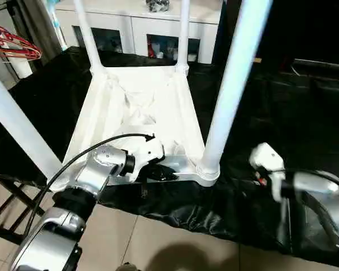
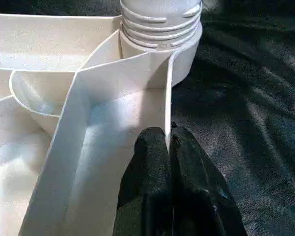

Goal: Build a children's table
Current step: Rotate leg to tighten

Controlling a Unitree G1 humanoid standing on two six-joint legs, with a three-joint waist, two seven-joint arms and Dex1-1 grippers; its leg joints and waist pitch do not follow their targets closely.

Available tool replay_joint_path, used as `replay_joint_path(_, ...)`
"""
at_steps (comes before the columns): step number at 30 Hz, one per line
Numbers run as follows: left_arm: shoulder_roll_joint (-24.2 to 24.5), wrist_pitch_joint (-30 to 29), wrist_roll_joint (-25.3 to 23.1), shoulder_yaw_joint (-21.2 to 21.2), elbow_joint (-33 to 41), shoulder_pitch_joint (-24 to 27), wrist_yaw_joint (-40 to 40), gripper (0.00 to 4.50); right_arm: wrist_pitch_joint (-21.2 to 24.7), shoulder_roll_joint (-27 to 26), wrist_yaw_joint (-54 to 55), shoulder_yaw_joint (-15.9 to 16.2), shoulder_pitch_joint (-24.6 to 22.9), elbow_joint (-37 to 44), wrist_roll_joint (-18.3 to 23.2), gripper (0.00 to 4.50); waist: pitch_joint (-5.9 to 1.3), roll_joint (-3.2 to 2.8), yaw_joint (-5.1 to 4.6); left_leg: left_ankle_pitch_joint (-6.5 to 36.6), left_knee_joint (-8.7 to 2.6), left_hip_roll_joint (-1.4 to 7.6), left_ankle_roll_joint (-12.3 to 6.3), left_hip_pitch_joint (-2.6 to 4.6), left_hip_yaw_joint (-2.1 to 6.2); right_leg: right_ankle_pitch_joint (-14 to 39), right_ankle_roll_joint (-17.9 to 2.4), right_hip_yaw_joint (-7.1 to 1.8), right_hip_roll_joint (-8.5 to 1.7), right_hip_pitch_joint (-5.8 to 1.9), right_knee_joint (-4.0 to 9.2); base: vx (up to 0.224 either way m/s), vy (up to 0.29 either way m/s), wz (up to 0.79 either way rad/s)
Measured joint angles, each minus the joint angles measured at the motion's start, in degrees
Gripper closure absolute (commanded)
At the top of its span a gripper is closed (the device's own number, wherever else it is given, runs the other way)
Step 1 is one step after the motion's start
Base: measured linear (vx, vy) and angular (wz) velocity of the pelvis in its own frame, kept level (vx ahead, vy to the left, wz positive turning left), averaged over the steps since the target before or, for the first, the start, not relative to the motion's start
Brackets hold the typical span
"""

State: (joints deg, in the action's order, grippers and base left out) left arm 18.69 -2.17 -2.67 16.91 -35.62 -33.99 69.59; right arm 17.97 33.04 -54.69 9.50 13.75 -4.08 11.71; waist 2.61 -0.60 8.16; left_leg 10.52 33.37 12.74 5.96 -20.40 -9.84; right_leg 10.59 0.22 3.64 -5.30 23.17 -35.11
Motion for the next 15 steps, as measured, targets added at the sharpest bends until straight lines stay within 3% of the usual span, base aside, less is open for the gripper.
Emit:
replay_joint_path(7,0.7,-1.6,0.2,0.6,2.6,0.7,0.7,4.49,-2.1,-5.3,0.5,2.4,4.6,-6.2,-1.3,0.00,0.08,0.29,0.08,0.0,-0.07,0.00,-0.02,-0.05,-0.02,0.1,-0.1,0.02,0.01,0.05,0.01,0.000,0.000,0.00)
replay_joint_path(15,1.2,-2.8,0.6,0.6,2.9,0.6,1.3,4.50,-5.7,-7.6,-0.4,3.7,8.3,-13.9,-2.8,0.60,0.10,0.47,-0.12,0.0,-0.05,0.02,-0.01,-0.01,-0.02,0.1,-0.1,0.03,0.02,0.05,-0.06,0.000,0.000,0.00)
